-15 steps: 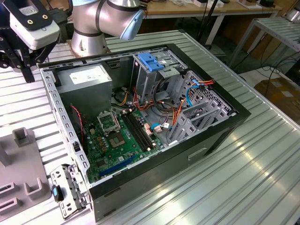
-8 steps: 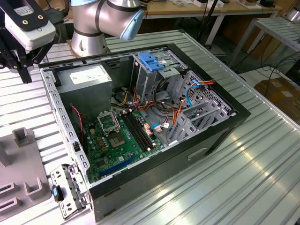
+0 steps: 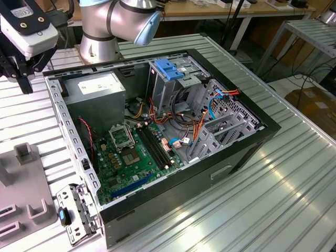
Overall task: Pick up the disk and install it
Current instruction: 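Reach for the disk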
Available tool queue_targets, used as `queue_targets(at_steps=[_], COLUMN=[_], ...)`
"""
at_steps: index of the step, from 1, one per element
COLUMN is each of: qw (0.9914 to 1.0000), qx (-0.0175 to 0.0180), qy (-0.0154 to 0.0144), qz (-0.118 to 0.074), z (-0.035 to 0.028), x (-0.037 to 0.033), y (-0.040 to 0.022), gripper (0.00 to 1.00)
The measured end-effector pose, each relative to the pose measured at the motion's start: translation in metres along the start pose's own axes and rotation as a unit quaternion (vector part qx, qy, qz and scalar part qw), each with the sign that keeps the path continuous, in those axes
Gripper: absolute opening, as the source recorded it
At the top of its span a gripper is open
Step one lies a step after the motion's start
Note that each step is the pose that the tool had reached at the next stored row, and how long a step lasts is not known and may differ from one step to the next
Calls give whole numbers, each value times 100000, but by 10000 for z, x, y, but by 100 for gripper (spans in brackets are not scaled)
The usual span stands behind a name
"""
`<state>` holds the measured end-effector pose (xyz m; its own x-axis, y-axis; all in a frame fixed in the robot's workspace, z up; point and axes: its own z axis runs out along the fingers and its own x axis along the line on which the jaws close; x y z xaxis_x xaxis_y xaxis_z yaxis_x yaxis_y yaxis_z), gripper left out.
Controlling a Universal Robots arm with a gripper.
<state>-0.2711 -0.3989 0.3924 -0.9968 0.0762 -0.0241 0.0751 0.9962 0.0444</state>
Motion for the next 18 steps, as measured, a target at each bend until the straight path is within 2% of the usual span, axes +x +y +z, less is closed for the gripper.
queue_targets(at_steps=[18], qw=[100000], qx=[8], qy=[51], qz=[3], z=[0], x=[90], y=[-7], gripper=[11])
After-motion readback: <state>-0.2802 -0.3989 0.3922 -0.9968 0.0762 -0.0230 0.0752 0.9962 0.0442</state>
